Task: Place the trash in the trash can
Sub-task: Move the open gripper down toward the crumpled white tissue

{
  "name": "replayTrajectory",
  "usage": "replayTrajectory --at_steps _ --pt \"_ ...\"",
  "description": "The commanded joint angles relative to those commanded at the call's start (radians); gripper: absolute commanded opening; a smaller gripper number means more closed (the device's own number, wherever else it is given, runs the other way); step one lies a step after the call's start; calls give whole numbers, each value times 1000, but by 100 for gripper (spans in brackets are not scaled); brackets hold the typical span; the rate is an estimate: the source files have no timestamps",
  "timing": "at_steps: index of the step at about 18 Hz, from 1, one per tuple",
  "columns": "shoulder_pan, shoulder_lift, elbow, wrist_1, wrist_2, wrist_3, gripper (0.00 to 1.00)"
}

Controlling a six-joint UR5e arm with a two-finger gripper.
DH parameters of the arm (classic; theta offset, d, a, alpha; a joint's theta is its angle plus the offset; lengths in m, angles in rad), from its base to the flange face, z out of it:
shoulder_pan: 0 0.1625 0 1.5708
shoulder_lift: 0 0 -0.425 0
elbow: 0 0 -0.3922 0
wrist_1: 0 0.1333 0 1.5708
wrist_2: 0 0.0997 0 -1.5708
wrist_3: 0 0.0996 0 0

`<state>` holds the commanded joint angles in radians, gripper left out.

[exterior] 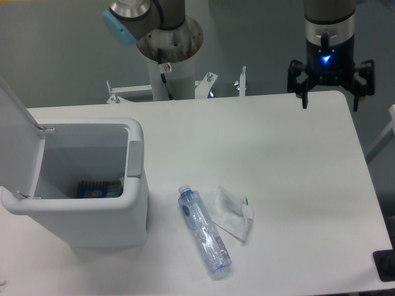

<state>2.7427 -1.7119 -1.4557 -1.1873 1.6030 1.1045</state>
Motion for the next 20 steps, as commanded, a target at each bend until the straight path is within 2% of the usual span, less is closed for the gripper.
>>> replayTrajectory --at_steps 12,16,18,20 --pt "-11 -15 -2 0 -6 -9 100" --pt "-18 -37 -46 6 -23 -9 100" --pt "-26 -43 -86 59 -72 -31 100" --pt "-40 -57 -130 118 -75 -78 100"
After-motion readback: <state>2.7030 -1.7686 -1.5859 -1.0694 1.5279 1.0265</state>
